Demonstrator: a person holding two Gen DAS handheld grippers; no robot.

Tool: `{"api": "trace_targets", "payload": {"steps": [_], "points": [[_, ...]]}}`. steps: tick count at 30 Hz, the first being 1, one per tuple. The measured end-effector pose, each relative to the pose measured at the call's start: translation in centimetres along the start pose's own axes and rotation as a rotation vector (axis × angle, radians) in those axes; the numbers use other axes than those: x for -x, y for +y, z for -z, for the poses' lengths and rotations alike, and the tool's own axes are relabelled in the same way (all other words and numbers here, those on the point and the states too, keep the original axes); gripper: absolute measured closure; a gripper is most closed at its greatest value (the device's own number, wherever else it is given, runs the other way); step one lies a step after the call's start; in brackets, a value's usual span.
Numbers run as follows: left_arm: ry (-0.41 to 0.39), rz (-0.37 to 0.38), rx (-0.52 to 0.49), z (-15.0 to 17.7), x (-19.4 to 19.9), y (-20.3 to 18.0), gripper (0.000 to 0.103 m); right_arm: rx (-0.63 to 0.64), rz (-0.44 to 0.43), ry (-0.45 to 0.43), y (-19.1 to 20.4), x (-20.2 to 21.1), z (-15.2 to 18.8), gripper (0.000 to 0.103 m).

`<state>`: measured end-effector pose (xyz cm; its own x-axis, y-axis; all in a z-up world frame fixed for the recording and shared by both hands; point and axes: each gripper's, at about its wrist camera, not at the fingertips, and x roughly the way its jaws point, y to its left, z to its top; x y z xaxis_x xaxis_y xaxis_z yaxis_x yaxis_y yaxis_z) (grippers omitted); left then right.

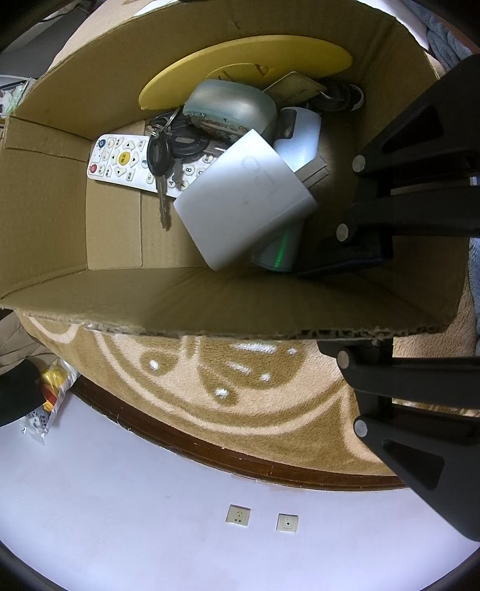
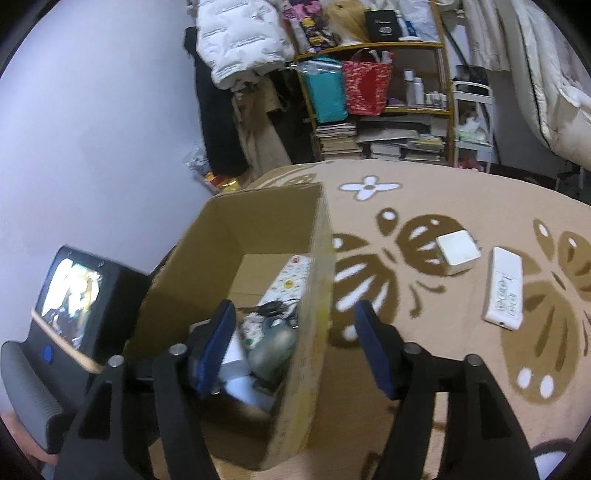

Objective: Organize rigid objects
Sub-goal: 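Move the right gripper to the white square charger on the rug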

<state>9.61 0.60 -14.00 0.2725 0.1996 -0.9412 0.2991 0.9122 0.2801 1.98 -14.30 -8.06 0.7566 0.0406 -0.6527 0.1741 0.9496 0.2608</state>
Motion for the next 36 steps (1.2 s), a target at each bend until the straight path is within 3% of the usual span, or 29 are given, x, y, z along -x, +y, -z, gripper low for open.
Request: {"api": "trace_targets", "payload": {"steps": [3, 7, 12, 17, 23, 36], "points": [[0.002, 0.004, 0.001, 0.0, 0.0, 0.0, 0.08, -0.019, 0.051, -0.001, -1.1, 0.0, -0.5, 0.01], [0.005, 0.007, 0.002, -0.1, -0.2, 0.1, 0.08, -0.012, 0.159, -0.007, -2.8, 0.1, -1.3, 0.0], [0.005, 0.004, -0.002, -0.1, -0.2, 0.2, 0.08, -0.023, 0.222, -0.012, -5.1, 0.1, -3.0, 0.0], [0.005, -0.001, -0.007, -0.1, -0.2, 0.0, 0.08, -0.083, 0.21, -0.04, -7.1, 0.6, -4.4, 0.0], [0.005, 0.0, -0.007, 0.0, -0.2, 0.1, 0.08, -0.081, 0.269, -0.031, -8.4, -0.2, -6.3, 0.0], [0.005, 0.004, -0.004, -0.2, -0.2, 0.2, 0.08, -0.052, 0.283, 0.036, -12.5, -5.1, -7.7, 0.0]]}}
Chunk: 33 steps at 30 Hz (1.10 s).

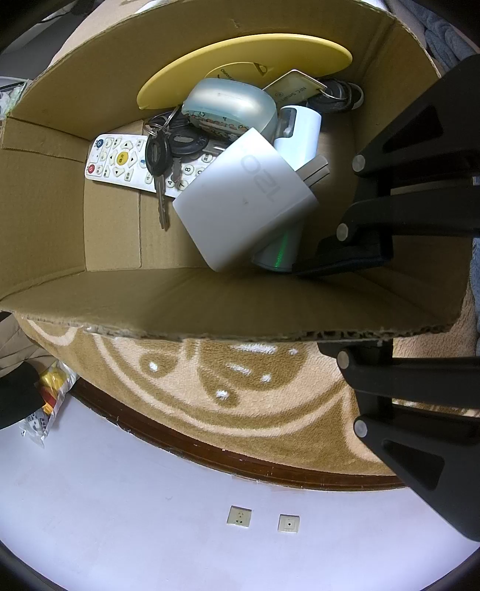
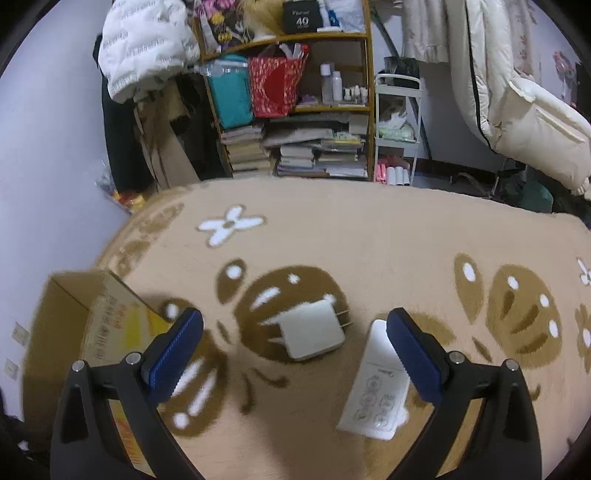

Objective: Organize rigid objects
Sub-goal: 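Move the right gripper to the white square charger on the rug, then close the right gripper on the white square charger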

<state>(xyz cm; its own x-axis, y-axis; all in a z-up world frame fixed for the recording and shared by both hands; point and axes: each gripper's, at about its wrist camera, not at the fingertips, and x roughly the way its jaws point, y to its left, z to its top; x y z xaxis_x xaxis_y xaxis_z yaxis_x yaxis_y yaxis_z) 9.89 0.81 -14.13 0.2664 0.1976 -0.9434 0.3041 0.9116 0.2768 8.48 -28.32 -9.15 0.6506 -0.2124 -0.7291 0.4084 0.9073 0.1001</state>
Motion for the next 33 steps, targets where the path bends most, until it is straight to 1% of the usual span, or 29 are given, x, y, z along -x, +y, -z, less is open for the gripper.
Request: {"api": "trace_targets", "payload": {"steps": [2, 6, 7, 9, 16, 20, 21, 22, 23, 24, 28, 33], "points": [[0.0, 0.0, 0.003, 0.0, 0.0, 0.0, 0.08, 0.019, 0.007, 0.006, -0.3, -0.8, 0.3, 0.0], [0.0, -0.008, 0.0, 0.0, -0.1, -0.3, 0.08, -0.007, -0.011, 0.028, -1.3, -2.6, 0.8, 0.001], [0.0, -0.008, 0.0, 0.0, -0.1, -0.3, 0.08, -0.015, -0.02, 0.03, -1.4, -3.0, 0.8, 0.003], [0.0, -0.008, -0.001, 0.0, -0.1, -0.3, 0.08, -0.023, -0.035, 0.041, -1.7, -4.0, 0.9, 0.015], [0.002, -0.012, -0.004, 0.1, -0.2, -0.5, 0.08, -0.02, -0.054, 0.067, -2.5, -6.4, 1.5, 0.019], [0.003, -0.015, -0.005, 0.1, -0.3, -0.6, 0.08, -0.017, -0.081, 0.094, -2.5, -7.6, 1.9, 0.027], [0.003, -0.017, -0.006, 0.1, -0.3, -0.6, 0.08, -0.012, -0.075, 0.097, -2.3, -7.7, 2.0, 0.031], [0.004, -0.018, -0.006, 0.1, -0.3, -0.6, 0.08, -0.006, -0.07, 0.105, -2.3, -7.9, 2.1, 0.032], [0.004, -0.02, -0.006, 0.1, -0.3, -0.7, 0.08, -0.005, -0.081, 0.111, -2.2, -8.0, 2.2, 0.039], [0.005, -0.02, -0.006, 0.1, -0.3, -0.7, 0.08, -0.003, -0.085, 0.12, -2.1, -8.1, 2.3, 0.041], [0.005, -0.02, -0.006, 0.0, -0.3, -0.7, 0.08, 0.049, -0.05, 0.11, -1.4, -7.6, 2.6, 0.044], [0.005, -0.019, -0.006, 0.0, -0.4, -0.8, 0.08, 0.024, -0.042, 0.103, -1.6, -7.0, 2.8, 0.045]]}}
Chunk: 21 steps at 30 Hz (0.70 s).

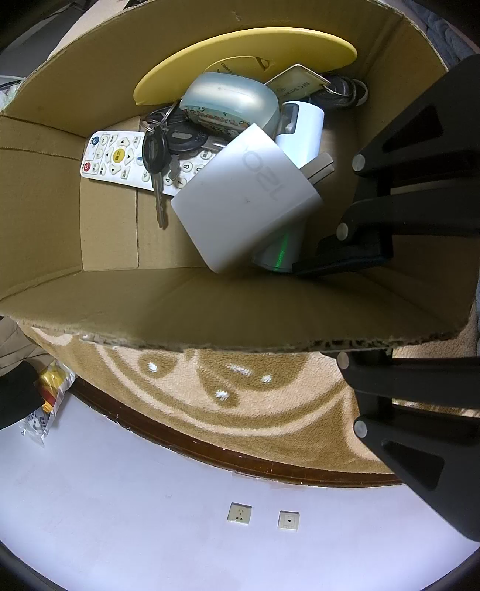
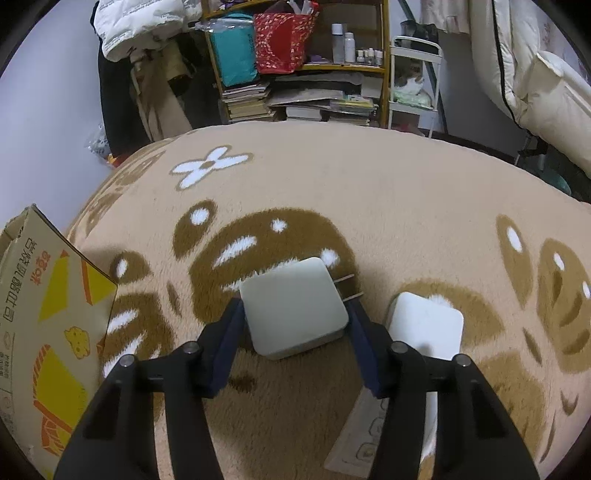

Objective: Organize rigid objects
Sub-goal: 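Close the right gripper on the white square charger, then carry the white square charger into the box and release it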

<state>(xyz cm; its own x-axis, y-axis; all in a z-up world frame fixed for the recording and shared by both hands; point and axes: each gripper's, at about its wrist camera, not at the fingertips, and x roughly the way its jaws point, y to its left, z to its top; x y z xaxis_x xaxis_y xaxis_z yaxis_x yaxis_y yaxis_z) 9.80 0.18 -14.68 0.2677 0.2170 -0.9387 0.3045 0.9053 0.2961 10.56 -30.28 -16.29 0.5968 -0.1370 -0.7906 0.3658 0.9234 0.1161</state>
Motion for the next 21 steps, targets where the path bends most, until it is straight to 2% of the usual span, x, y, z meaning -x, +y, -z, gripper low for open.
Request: {"api": "trace_targets", "payload": {"steps": [9, 16, 21], "points": [[0.0, -0.001, -0.001, 0.0, 0.0, 0.0, 0.08, -0.051, -0.025, -0.022, 0.1, 2.0, 0.5, 0.045], [0.002, 0.0, 0.001, 0.0, 0.0, 0.0, 0.08, -0.112, -0.105, -0.047, 1.7, 4.5, 1.8, 0.045], [0.002, 0.0, 0.002, -0.1, 0.1, 0.1, 0.08, -0.091, -0.157, -0.064, 4.2, 6.1, 2.0, 0.045]]}}
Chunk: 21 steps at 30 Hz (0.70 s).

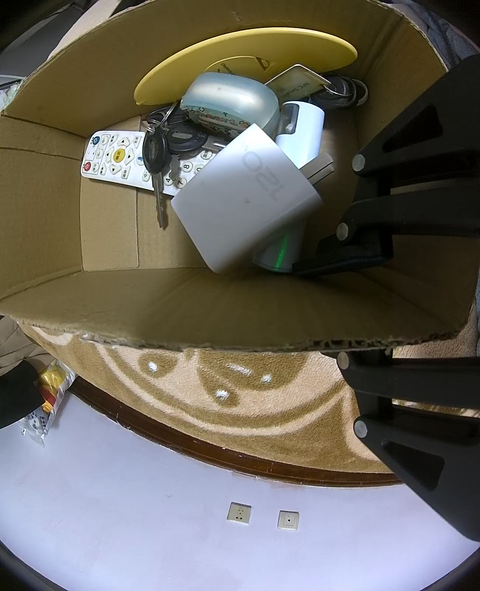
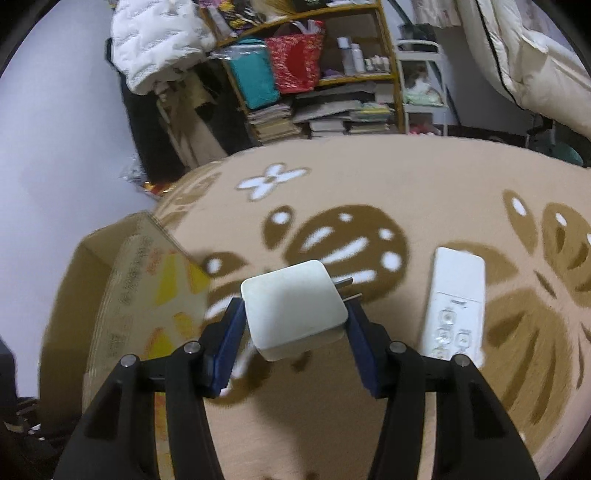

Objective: Organize rigid objects
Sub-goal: 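Carry the white square charger into the box and release it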

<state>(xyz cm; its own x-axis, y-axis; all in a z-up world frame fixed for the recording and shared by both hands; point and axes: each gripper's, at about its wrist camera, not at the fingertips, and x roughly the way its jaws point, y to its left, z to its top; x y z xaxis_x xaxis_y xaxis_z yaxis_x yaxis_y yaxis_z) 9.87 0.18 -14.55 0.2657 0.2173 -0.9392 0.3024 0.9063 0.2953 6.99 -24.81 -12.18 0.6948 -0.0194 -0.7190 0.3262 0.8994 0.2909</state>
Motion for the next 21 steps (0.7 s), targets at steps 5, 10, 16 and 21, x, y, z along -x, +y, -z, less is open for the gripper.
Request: {"api": "trace_targets", "payload": {"steps": [5, 10, 16, 21], "points": [[0.0, 0.0, 0.0, 0.0, 0.1, 0.0, 0.08, 0.059, -0.05, -0.04, 3.0, 2.0, 0.0, 0.045], [0.0, 0.002, 0.002, -0.1, 0.1, 0.1, 0.08, 0.11, -0.085, -0.073, 5.2, 3.6, 0.0, 0.045], [0.0, 0.001, 0.001, 0.0, 0.1, 0.1, 0.08, 0.154, -0.158, -0.098, 7.4, 5.3, 0.5, 0.045], [0.0, 0.001, 0.001, 0.0, 0.1, 0.1, 0.08, 0.205, -0.202, -0.115, 9.2, 5.7, 0.8, 0.045]]}}
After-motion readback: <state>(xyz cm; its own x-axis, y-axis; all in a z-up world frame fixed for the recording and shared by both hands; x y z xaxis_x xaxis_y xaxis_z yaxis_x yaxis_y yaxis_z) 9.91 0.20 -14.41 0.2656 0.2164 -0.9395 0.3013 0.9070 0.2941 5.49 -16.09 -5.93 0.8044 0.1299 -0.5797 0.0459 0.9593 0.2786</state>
